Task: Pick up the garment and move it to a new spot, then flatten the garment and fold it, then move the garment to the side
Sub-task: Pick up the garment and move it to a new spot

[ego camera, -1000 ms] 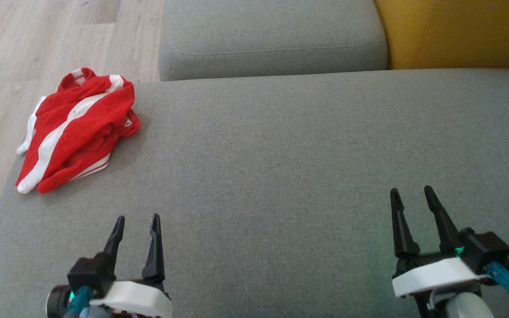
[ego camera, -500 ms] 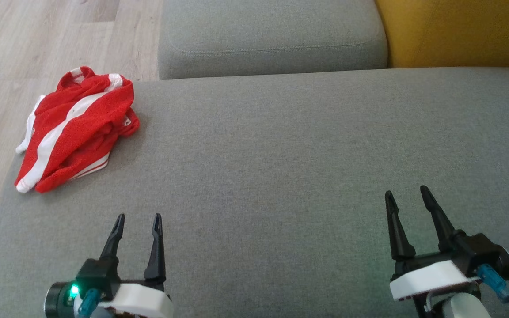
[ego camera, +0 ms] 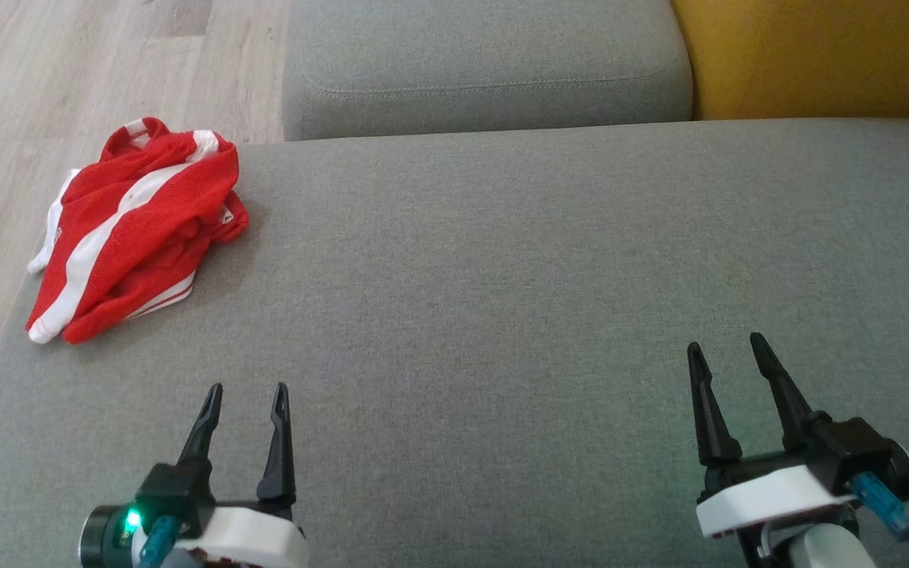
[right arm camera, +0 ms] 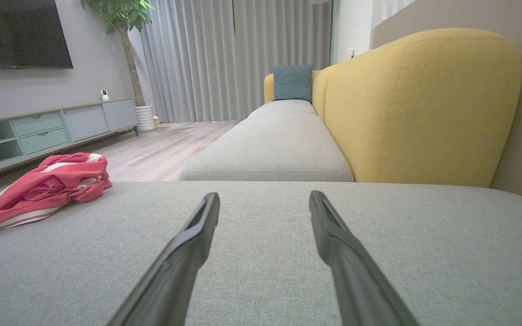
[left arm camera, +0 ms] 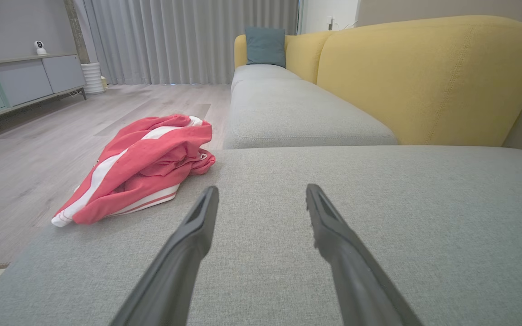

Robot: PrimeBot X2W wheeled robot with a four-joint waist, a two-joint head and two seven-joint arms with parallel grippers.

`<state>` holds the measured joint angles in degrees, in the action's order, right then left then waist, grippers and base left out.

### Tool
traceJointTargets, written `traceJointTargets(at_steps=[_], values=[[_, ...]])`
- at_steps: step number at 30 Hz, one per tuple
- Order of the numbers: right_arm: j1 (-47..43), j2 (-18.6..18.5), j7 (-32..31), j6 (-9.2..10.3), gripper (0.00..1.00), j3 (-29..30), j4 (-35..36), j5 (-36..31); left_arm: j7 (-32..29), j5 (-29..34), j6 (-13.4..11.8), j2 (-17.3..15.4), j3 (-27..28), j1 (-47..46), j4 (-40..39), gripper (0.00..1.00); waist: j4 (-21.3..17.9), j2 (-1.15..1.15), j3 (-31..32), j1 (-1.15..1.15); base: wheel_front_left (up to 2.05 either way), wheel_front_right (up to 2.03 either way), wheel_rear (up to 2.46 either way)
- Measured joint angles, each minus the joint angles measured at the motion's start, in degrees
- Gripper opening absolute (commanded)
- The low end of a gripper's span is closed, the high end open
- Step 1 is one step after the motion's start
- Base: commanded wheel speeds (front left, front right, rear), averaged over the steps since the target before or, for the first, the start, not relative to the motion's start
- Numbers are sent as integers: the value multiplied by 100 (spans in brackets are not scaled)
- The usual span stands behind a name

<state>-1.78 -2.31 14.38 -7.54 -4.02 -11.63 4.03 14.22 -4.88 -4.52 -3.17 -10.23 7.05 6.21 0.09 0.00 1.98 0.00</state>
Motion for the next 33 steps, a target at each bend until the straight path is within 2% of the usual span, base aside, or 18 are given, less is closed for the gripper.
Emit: traceJointTargets(at_steps=[11,16,22,33], values=[[1,0,-1,0,100,27,4,0,0,1,0,3,2,0,1,100,31,0,-7,0,0,0,0],[0,-2,0,0,100,55,101,1,0,1,7,7,-12,-6,-2,100,208,0,-5,0,0,0,0],[-3,-5,0,0,100,51,199,96,1,26,49,10,-62,-23,-29,100,731,0,6,0,0,0,0],[-3,-4,0,0,100,-48,255,204,7,71,41,1,43,-26,-116,100,2036,0,49,0,0,0,0]])
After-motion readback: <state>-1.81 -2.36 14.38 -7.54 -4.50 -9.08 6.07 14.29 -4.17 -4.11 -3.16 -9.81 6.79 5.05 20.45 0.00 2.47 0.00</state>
